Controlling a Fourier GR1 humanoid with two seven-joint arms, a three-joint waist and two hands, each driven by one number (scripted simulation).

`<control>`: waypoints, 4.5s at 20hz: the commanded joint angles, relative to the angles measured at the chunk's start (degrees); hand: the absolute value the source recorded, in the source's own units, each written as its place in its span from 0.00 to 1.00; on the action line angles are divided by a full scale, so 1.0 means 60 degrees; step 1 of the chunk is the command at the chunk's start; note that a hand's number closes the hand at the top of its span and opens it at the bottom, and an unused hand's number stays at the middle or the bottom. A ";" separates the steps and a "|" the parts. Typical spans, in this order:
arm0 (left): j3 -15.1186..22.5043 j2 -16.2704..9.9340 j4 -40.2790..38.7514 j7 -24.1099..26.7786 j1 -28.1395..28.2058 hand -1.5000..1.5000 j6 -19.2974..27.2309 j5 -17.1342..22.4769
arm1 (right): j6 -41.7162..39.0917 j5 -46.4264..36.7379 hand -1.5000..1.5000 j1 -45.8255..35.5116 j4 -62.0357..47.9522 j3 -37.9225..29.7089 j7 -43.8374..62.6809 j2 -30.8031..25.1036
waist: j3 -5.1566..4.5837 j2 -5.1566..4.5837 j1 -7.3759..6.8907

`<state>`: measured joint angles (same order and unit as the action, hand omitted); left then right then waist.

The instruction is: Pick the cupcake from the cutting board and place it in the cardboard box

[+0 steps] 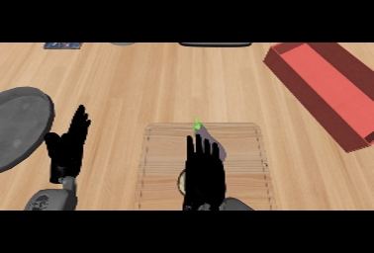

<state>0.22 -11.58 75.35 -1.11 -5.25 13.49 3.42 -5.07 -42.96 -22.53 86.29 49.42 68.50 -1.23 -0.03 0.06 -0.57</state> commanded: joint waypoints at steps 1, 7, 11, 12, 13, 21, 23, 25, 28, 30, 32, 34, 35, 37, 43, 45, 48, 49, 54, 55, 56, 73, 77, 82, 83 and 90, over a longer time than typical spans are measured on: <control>0.0088 0.0223 -0.0020 -0.0047 0.0050 0.50 0.0158 -0.0142 | 0.0535 -0.0106 0.00 0.0072 -0.0231 0.0225 0.1602 0.0195 | 0.0003 -0.0003 0.0040; -0.0281 -0.0216 -0.0098 0.0066 -0.0005 0.50 -0.0420 0.0101 | 0.0872 0.0114 1.00 -0.0406 -0.1136 0.0191 0.1174 0.0195 | 0.0003 -0.0011 -0.0010; 0.0025 0.0206 0.0164 -0.0068 0.0221 0.50 -0.0026 -0.0318 | 0.2015 -0.0327 1.00 -0.0724 -0.1622 0.1000 0.0284 0.0195 | 0.0006 -0.0008 -0.0032; -0.0075 0.0305 -0.0184 -0.0034 -0.0092 0.50 0.0018 -0.0266 | 0.1215 -0.0176 1.00 -0.1422 -0.1647 0.0125 0.0152 0.0195 | 0.0004 -0.0014 -0.0001; 0.0011 0.0289 0.0277 -0.0387 0.0027 0.50 0.0100 -0.0344 | 0.1355 -0.0883 1.00 -0.0599 -0.1464 0.0290 -0.0092 0.0196 | 0.0006 0.0001 0.0050; -0.0279 0.0283 -0.0271 -0.0030 -0.0133 0.50 -0.0015 -0.0285 | 0.1432 -0.0621 1.00 -0.1631 -0.2449 -0.1003 -0.0081 0.0199 | 0.0001 -0.0030 0.0055; -0.0179 0.0441 -0.0284 0.0097 -0.0371 0.50 0.0131 -0.0388 | 0.1483 -0.0425 1.00 -0.2096 -0.3299 -0.2320 0.0050 0.0060 | -0.0004 -0.0097 0.0079; -0.0137 0.0303 -0.0084 0.0015 -0.0068 0.50 -0.0120 -0.0296 | 0.1613 -0.0247 1.00 -0.2595 -0.3913 -0.3535 0.0074 -0.0388 | 0.0001 -0.0122 -0.0049; -0.0269 0.0155 -0.0379 0.0038 -0.0340 0.50 -0.0269 -0.0263 | 0.1566 -0.0269 1.00 -0.3696 -0.5356 -0.4298 -0.0778 -0.0633 | 0.0000 -0.0123 -0.0142; -0.0021 0.0572 -0.0370 0.0060 -0.0297 0.50 0.0083 -0.0497 | 0.1467 -0.0677 1.00 -0.4537 -0.5835 -0.4394 -0.0399 -0.0182 | 0.0001 -0.0062 -0.0100; -0.0428 0.0022 0.0266 -0.0440 -0.0078 0.50 -0.0485 0.0013 | 0.1179 -0.0958 1.00 -0.4568 -0.5353 -0.4394 -0.0387 -0.0342 | 0.0003 -0.0005 -0.0025; -0.0355 0.0089 0.0048 0.0046 0.0131 0.50 -0.0513 -0.0112 | 0.1417 -0.1326 1.00 -0.5347 -0.5943 -0.4642 -0.0568 -0.0443 | 0.0001 -0.0025 -0.0069; -0.0268 0.0448 -0.0261 0.0152 -0.0121 0.50 -0.0101 -0.0319 | 0.1210 -0.1402 1.00 -0.5448 -0.5312 -0.4611 -0.0366 -0.0374 | 0.0000 -0.0006 0.0033; -0.0266 0.0371 -0.0372 -0.0102 -0.0313 0.50 -0.0026 -0.0438 | 0.0805 -0.1728 1.00 -0.5715 -0.4586 -0.4540 0.0171 -0.0421 | -0.0001 0.0026 0.0124; -0.0605 0.0054 -0.0021 -0.0178 -0.0035 0.50 -0.0372 -0.0086 | 0.0112 -0.2449 1.00 -0.6755 -0.3517 -0.5111 0.1046 -0.0634 | -0.0003 0.0068 0.0160; -0.0338 0.0296 -0.0073 -0.0267 -0.0076 0.50 -0.0153 -0.0353 | -0.0085 -0.2441 1.00 -0.6361 -0.2978 -0.5470 0.0543 -0.1349 | 0.0002 0.0060 0.0234; -0.0339 0.0338 0.0112 0.0138 0.0242 0.50 -0.0246 -0.0320 | -0.0392 -0.2849 1.00 -0.6616 -0.3104 -0.5788 0.0638 -0.1620 | 0.0000 0.0047 0.0161; -0.0296 0.0264 0.0486 -0.0281 0.0326 0.50 -0.0141 -0.0379 | -0.1048 -0.2863 1.00 -0.6867 -0.2928 -0.5806 0.0895 -0.1645 | 0.0002 0.0082 0.0162; -0.0386 0.0318 -0.0075 -0.0081 -0.0101 0.50 -0.0186 -0.0420 | -0.0751 -0.3285 1.00 -0.6459 -0.2733 -0.6404 -0.0067 -0.2607 | 0.0000 0.0014 0.0161; -0.0312 0.0452 -0.0065 0.0228 0.0508 0.50 -0.0299 -0.0347 | -0.0840 -0.3093 1.00 -0.6101 -0.2052 -0.6698 -0.0303 -0.3058 | 0.0002 0.0045 0.0215; -0.0373 0.0286 0.0273 -0.0305 -0.0014 0.50 -0.0128 -0.0439 | -0.0586 -0.3055 1.00 -0.6250 -0.3027 -0.7025 -0.0876 -0.3245 | 0.0005 -0.0001 0.0101; -0.0356 0.0358 0.0200 -0.0669 -0.0563 0.50 -0.0232 -0.0644 | 0.3246 -0.2348 1.00 -0.5348 -0.7507 -0.9679 -0.5876 -0.4716 | 0.0014 -0.0089 -0.0126; -0.0570 0.0166 0.0085 -0.0255 -0.0273 0.50 -0.0581 -0.0436 | 0.4022 -0.2322 1.00 -0.5514 -0.8942 -1.0253 -0.6282 -0.5187 | 0.0016 -0.0129 -0.0201; -0.0315 0.0492 0.0355 -0.0530 -0.0198 0.50 -0.0350 -0.0578 | 0.4114 -0.1236 0.00 -0.5558 -1.0108 -1.1242 -0.7286 -0.5224 | 0.0025 -0.0129 -0.0242; -0.0324 0.0734 -0.0528 0.0444 -0.0209 0.50 -0.0301 -0.0693 | 0.4490 -0.1010 0.00 -0.5450 -1.0033 -1.1377 -0.7644 -0.4913 | 0.0019 -0.0161 -0.0187; -0.0370 0.0444 0.0211 -0.0261 -0.0295 0.50 -0.0419 -0.0624 | 0.5414 0.0600 0.00 -0.5161 -1.0072 -1.2692 -1.0743 -0.4881 | 0.0041 -0.0141 -0.0244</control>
<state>-2.07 -8.67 75.60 -2.49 -7.23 11.05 -0.15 24.86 -44.52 -54.03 25.53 -22.70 12.65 -31.31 0.18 -0.90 -1.98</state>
